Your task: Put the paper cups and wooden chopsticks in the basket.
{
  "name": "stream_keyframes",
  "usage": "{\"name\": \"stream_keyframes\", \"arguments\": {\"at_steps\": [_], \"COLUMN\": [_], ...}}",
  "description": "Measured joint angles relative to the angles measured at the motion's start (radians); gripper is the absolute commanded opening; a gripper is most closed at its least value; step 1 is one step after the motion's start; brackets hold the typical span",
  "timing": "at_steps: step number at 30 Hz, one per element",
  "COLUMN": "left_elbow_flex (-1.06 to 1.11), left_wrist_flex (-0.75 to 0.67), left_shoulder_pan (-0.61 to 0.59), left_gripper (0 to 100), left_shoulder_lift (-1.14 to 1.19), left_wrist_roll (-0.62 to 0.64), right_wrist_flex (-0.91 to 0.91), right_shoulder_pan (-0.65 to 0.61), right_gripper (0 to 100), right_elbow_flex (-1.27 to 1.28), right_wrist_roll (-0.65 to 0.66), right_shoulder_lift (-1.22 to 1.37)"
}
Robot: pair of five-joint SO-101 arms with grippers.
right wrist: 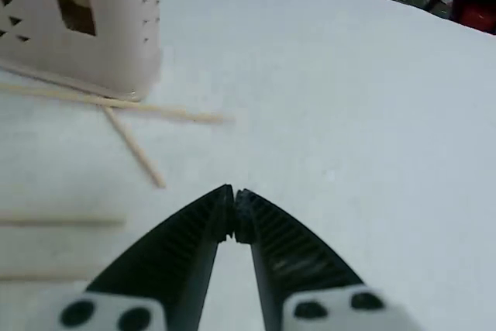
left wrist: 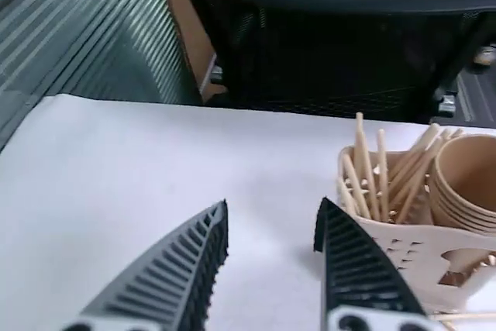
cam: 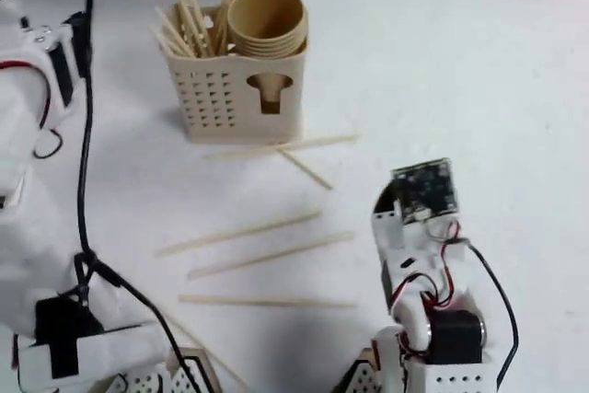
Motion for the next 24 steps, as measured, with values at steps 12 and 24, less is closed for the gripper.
{"name": "stream_keyframes", "arguments": {"at_steps": [12, 24], "left_elbow_flex": [0.376, 0.89], "left_wrist_flex": [-0.014, -0.196], "left_shoulder_pan": [-0.018, -0.018], "left_gripper": [19, 19], "left_shoulder_lift": [-0.344, -0.647], "left_wrist_roll": [-0.006, -0.006], "right_wrist_flex": [0.348, 0.445], "right_shoulder_pan": [-0.371, -0.819], "right_gripper": [11.7, 55.5], "right_elbow_flex": [-0.367, -0.388], "right_wrist_roll": [0.221, 0.215], "right_shoulder_lift": [0.505, 0.862]}}
